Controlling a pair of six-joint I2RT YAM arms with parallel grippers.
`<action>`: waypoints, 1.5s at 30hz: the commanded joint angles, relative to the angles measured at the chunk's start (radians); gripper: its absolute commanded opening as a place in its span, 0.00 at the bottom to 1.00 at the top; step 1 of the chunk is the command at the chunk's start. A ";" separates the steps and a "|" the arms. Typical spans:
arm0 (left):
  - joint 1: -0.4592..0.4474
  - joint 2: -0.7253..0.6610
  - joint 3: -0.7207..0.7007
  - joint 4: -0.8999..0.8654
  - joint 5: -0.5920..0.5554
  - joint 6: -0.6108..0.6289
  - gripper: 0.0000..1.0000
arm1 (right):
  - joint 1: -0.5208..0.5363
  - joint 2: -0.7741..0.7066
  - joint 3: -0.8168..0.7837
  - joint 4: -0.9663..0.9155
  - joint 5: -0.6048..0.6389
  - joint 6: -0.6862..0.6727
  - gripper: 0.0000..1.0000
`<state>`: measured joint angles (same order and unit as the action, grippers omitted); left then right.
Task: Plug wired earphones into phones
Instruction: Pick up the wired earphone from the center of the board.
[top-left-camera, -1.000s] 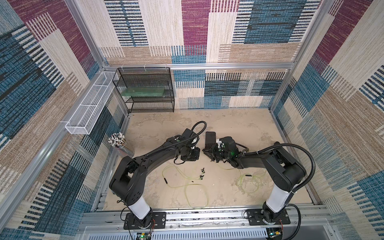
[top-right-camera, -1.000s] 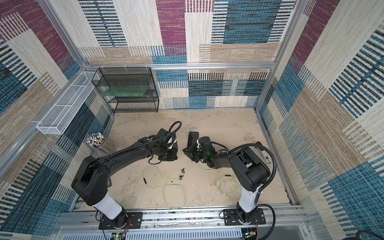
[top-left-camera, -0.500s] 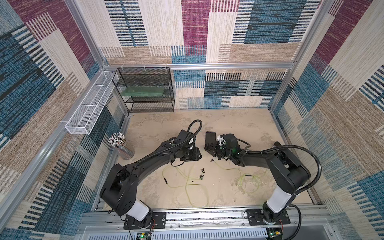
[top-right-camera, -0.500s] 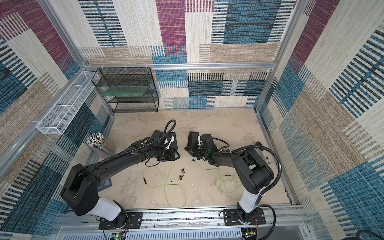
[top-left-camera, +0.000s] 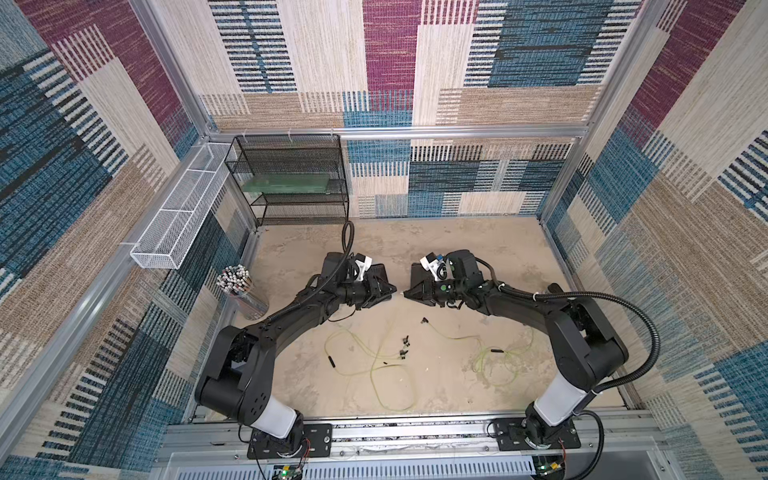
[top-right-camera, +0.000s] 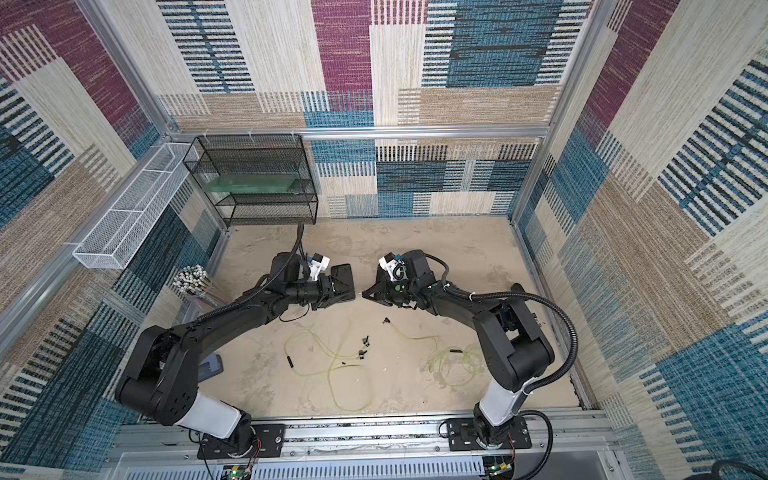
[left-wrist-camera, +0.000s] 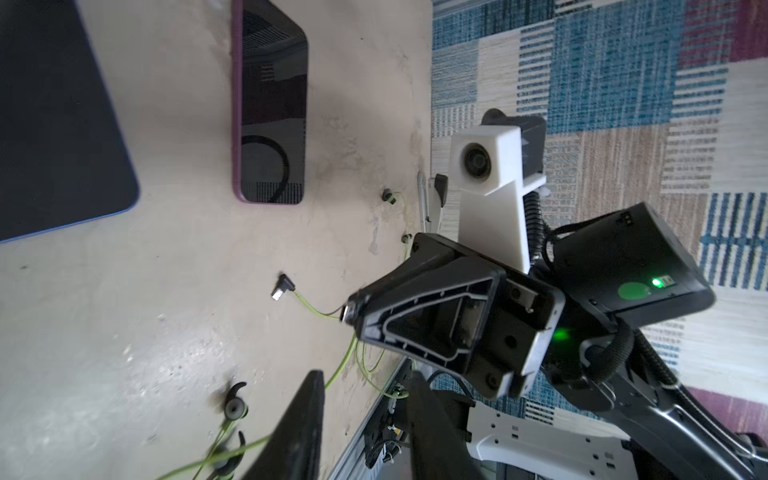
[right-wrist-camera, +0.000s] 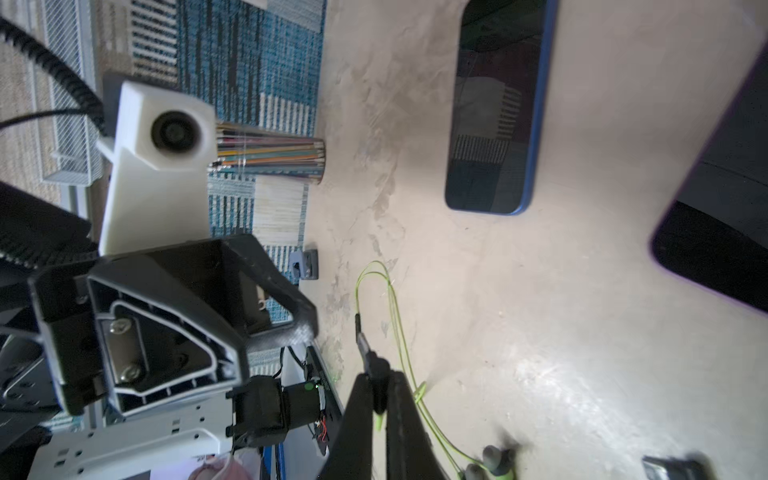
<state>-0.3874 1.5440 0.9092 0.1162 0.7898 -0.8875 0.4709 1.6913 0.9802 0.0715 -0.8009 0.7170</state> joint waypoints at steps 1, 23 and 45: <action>-0.001 0.010 -0.007 0.112 0.059 -0.028 0.34 | -0.002 -0.017 -0.001 0.036 -0.069 -0.012 0.03; -0.007 0.041 -0.073 0.260 0.059 -0.121 0.09 | 0.007 -0.008 -0.001 0.101 -0.082 0.041 0.02; -0.015 0.047 -0.085 0.309 0.052 -0.160 0.00 | -0.035 -0.054 -0.128 0.385 -0.098 0.275 0.31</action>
<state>-0.4015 1.5894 0.8265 0.3676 0.8181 -1.0275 0.4377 1.6276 0.8604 0.3344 -0.8726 0.9291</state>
